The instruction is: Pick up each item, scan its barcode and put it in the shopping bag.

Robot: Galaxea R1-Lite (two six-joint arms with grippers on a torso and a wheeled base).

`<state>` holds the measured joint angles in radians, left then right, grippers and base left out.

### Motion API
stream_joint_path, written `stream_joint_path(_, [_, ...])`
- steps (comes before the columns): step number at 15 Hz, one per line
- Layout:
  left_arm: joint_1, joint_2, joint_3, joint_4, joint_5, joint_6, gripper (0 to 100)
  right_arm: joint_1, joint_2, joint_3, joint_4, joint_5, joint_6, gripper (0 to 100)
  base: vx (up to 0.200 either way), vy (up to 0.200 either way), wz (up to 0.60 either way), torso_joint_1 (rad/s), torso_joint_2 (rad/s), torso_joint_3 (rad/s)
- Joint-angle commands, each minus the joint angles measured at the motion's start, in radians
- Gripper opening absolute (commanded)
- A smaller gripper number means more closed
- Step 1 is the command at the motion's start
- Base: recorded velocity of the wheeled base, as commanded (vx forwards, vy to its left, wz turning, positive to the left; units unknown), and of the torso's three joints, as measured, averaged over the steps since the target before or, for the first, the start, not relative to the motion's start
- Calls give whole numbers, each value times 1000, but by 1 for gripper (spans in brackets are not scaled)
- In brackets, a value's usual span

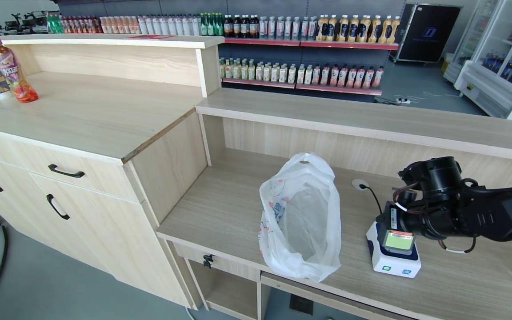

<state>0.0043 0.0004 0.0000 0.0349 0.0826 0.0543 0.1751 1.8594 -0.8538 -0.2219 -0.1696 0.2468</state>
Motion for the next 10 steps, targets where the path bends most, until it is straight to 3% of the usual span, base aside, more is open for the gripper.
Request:
stream_joint_path(1, [0,0,0,-1,0,-1,100,9,6,-2,-2,-1,-1,0,0,0,0,0,0,0])
stream_joint_path(8, [0,0,0,0,0,-1,100,14,-32,4,-7,-15,-9,0,0,0,0,0,0,0])
stream_joint_path(10, [0,0,0,0,0,1,100,14,-129,18,-40,-62,-109,0,0,0,0,0,0,0])
